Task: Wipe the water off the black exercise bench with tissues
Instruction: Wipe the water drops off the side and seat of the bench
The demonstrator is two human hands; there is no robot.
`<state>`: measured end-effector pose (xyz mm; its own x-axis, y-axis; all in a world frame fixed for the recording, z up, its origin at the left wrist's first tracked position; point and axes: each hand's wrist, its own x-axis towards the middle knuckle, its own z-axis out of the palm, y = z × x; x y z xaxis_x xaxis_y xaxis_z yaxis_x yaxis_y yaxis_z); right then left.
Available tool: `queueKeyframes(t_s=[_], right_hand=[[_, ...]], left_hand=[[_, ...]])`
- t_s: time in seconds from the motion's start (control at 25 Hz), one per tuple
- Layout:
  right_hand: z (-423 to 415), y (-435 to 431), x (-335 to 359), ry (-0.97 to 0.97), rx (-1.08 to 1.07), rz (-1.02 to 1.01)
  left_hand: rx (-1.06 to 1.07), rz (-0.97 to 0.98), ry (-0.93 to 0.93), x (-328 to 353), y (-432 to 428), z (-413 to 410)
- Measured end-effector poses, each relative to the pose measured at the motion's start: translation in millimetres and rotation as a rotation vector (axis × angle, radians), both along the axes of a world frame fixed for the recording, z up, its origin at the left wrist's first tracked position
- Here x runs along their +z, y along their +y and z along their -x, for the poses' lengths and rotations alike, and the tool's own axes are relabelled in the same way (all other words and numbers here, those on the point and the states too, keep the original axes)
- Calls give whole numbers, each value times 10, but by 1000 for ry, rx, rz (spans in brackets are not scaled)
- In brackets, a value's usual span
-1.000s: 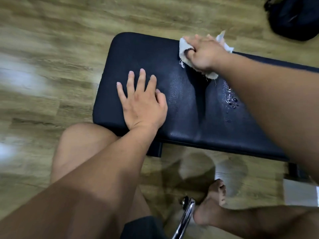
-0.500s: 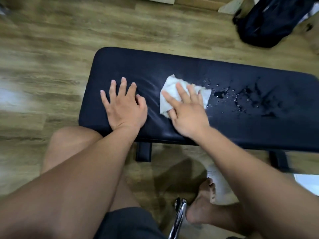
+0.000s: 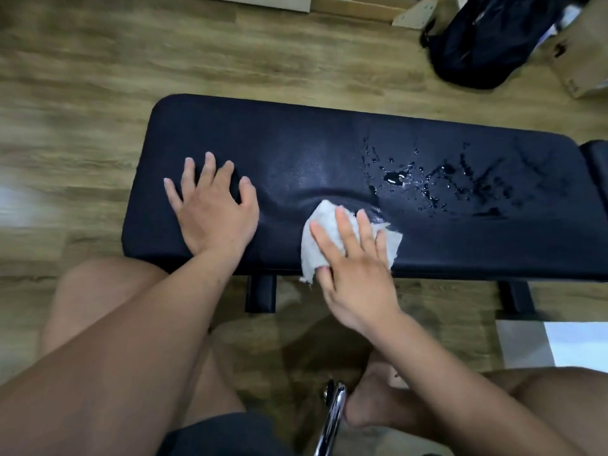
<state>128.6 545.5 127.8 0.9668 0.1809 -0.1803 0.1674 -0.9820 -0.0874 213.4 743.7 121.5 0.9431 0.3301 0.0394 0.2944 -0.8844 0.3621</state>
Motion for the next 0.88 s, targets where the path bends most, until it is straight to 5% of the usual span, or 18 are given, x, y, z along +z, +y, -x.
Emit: queueKeyframes(t_s=[0.48, 0.88], right_hand=[[-2443, -237, 25, 55, -132, 82], [-1565, -255, 96, 81, -98, 21]], left_hand=[[42, -59, 15, -33, -21, -31], [35, -45, 36, 3, -34, -28]])
